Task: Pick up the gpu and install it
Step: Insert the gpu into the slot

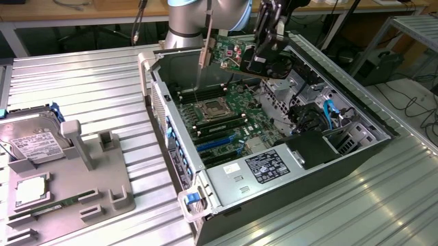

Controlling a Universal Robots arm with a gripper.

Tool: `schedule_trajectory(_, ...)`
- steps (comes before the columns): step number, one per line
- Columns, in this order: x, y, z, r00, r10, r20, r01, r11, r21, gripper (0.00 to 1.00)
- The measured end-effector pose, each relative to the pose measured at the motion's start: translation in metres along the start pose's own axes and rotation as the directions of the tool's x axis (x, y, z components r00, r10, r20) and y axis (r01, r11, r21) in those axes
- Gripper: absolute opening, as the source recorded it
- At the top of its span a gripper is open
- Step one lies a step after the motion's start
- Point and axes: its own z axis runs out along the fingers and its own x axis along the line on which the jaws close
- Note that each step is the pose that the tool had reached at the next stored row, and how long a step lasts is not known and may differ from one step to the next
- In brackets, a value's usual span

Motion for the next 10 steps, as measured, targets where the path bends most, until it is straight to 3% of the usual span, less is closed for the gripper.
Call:
schedule_trajectory(2,0.0000,0.0000,0.0003,1.0000,-0.010,-0.0005,0.010,0.9999,0.0041,0.28)
schedule_trajectory(3,0.0000,0.0000,0.0006,0.9998,-0.018,0.0011,0.018,0.9998,0.0110,0.28)
schedule_trajectory(5,0.0000,-0.0001,0.0010,0.9996,-0.029,0.0027,0.029,0.9994,0.0158,0.28)
schedule_trajectory(10,0.0000,0.0000,0.0011,0.9965,-0.084,-0.0010,0.084,0.9964,0.0157,0.28)
